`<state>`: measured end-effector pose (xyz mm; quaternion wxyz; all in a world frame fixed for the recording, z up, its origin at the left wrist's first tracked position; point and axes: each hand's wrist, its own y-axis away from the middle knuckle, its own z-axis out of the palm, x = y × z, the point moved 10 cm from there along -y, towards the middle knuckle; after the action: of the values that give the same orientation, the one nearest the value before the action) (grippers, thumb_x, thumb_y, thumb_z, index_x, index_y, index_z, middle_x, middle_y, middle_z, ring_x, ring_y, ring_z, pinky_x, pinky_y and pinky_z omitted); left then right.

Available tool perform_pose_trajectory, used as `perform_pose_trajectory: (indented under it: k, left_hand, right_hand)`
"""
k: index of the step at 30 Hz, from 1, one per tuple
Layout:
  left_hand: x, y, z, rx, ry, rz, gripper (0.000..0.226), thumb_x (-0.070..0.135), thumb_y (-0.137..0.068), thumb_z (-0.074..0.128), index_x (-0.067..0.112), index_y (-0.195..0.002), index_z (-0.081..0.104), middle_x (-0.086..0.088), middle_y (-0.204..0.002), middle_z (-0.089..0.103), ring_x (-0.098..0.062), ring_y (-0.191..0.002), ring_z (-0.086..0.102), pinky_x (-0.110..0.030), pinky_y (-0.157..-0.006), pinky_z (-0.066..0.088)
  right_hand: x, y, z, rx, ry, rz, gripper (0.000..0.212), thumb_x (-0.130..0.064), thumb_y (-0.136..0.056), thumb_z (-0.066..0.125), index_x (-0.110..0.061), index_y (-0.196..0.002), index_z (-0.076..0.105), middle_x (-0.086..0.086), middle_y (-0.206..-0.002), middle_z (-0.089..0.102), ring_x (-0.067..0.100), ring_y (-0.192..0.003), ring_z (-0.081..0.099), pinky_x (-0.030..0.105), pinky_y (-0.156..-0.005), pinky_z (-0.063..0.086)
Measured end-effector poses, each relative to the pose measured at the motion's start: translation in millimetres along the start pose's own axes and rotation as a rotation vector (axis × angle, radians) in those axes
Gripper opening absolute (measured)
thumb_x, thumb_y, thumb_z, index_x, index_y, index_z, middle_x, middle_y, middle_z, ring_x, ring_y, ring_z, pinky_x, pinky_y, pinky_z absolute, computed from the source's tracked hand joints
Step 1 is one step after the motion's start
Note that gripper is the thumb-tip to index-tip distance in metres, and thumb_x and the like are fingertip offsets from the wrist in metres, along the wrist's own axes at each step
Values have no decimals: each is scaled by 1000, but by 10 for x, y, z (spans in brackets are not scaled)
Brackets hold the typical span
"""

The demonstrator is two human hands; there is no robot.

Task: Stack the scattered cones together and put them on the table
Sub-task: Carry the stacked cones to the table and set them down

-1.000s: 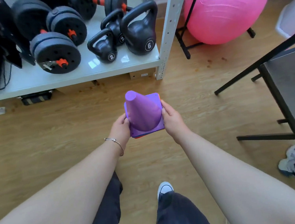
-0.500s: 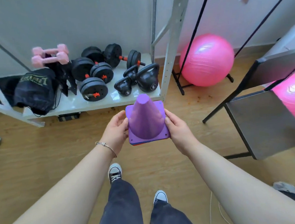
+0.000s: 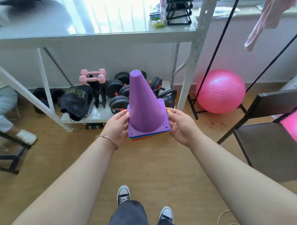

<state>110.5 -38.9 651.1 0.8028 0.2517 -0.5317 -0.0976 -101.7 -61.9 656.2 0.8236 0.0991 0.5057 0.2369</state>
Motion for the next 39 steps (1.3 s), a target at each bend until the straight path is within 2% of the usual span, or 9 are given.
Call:
perform_pose_trajectory:
  k: [6,11,17,22,25,28,30,34,39]
  left_hand:
    - [450,228,-107,-58,38,45,27,15,-93,58,12,-118,65,-8,-107,74,-20,-87,71,-36,-78,60]
    - [887,213,-331,-71,46,80,27,15,-90,61,12,-116,68,-12,-118,70,-22,-98,70,-42,-92,55]
    - [1298,101,-439,-200,192,70,38,19,-89,63,10,-125,61,-15,-132,60,-31,-125,55,-50,-107,43]
    - [1520,-35,-490,-349,244,67,43,26,-94,57,10,-133,54,-15,-143,49,-30,-134,46,-49,-114,35]
    - [1589,-98,-552,-364,295,30,36,32,-96,49,13,-124,62,-9,-125,62,-26,-123,53,-45,-112,37]
    - [1596,-161,-575,-315,351,-58,46,45,-99,37,16,-106,72,-6,-105,70,-24,-110,63,-40,-98,47]
    - [1611,-226,-604,-271,359,-87,51,50,-99,34,16,-101,72,-6,-97,74,-23,-92,72,-38,-85,50]
    - [1642,-369,-630,-230,363,-105,49,55,-97,33,20,-105,67,0,-90,76,-19,-83,73,-35,-81,49]
    - [1635,-572,-556,-204,313,-153,48,53,-98,34,18,-96,67,-1,-77,76,-18,-68,74,-35,-75,49]
  right_hand:
    - [-267,-1,706,-119,0,10,44,-35,-99,54,-6,-132,59,12,-124,62,28,-111,58,45,-99,46]
    - [-320,-30,1301,-235,-105,65,70,-46,-78,75,-9,-134,56,7,-116,59,26,-111,53,40,-102,45]
    - [-220,-209,1749,-264,-322,143,42,-46,-94,57,-14,-121,67,6,-117,67,27,-121,52,44,-120,26]
    - [-229,-332,2033,-221,-406,126,39,-45,-97,52,-15,-112,71,5,-107,71,25,-108,62,42,-112,38]
    - [-205,-440,2151,-172,-426,113,39,-44,-98,51,-15,-110,74,5,-107,73,25,-107,65,42,-111,41]
    - [-165,-550,2223,-118,-431,98,39,-44,-99,50,-15,-110,74,5,-107,73,26,-107,64,43,-112,40]
    - [-161,-597,2269,-89,-431,88,42,-44,-100,48,-13,-105,76,5,-100,75,24,-99,69,41,-105,47]
    - [-206,-688,2322,-52,-401,77,47,-46,-100,45,-13,-96,78,3,-89,76,22,-83,72,37,-84,58]
    - [-293,-855,2294,-21,-373,107,46,-52,-100,42,-18,-120,65,3,-86,74,22,-78,72,34,-66,61]
